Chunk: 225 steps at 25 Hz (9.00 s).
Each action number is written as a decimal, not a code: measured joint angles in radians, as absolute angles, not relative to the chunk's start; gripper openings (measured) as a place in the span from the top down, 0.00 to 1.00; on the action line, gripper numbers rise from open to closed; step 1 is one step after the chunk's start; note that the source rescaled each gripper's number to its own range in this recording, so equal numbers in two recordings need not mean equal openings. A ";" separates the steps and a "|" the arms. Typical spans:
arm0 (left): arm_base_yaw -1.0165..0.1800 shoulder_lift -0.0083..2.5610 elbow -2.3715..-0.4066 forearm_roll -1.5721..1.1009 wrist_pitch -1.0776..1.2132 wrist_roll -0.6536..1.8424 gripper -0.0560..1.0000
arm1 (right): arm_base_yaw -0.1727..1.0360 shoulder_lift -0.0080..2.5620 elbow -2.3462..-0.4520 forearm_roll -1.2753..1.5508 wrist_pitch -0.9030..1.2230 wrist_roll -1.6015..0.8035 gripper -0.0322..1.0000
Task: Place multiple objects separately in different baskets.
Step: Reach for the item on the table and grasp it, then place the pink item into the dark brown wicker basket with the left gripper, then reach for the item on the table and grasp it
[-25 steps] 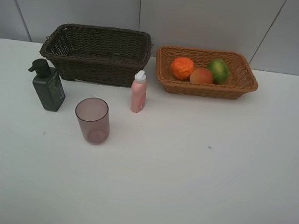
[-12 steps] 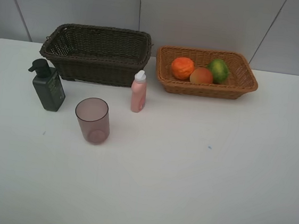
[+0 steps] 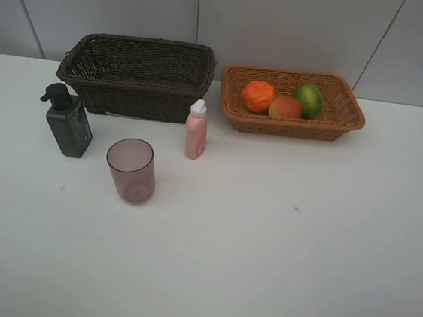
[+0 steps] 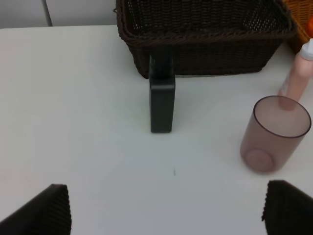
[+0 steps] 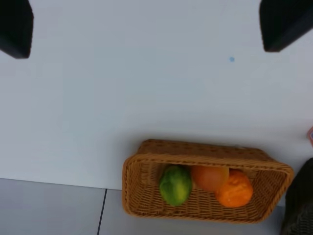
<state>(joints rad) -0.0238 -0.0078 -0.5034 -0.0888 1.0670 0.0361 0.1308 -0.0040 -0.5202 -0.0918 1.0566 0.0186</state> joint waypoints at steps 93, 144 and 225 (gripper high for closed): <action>-0.123 1.748 -1.191 0.027 0.859 -0.149 0.00 | 0.014 -0.004 -0.520 -0.089 1.057 0.012 0.07; -0.123 1.835 -1.208 -0.010 0.728 -0.156 0.52 | 0.014 -0.004 -0.520 -0.088 1.057 0.012 0.07; -0.379 2.055 -1.872 -0.029 0.928 -0.008 0.00 | 0.014 -0.004 -0.520 -0.088 1.056 0.012 0.07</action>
